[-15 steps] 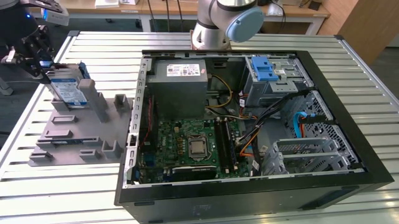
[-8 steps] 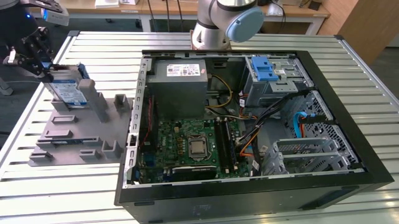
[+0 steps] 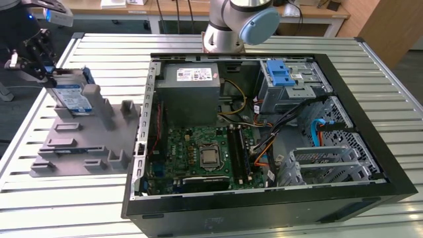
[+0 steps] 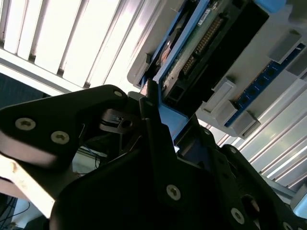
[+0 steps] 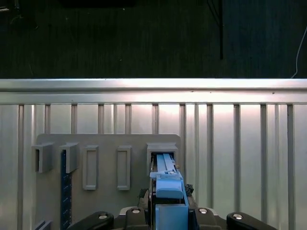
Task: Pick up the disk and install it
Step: 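Pick up the disk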
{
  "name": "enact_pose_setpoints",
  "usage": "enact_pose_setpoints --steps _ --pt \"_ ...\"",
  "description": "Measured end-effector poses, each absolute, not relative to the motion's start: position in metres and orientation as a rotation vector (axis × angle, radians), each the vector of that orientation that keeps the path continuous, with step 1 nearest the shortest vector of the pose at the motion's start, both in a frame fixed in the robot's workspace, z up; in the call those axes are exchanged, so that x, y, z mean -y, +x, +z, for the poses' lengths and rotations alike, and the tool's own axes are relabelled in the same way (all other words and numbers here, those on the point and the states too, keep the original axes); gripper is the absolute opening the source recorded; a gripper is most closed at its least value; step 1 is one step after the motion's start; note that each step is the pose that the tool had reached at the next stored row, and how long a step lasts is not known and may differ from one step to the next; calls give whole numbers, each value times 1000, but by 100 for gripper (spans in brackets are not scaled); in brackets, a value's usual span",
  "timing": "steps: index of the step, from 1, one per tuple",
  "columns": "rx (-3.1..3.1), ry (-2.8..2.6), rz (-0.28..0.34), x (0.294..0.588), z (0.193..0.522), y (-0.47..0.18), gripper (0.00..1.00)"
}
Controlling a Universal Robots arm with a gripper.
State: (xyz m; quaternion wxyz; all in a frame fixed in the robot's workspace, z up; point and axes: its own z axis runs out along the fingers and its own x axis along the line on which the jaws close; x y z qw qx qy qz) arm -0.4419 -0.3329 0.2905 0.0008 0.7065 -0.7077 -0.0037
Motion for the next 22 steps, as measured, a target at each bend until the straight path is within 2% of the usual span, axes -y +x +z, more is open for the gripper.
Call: enact_pose_setpoints --steps 22 --pt "2243 2195 -10 333 290 -442 36"
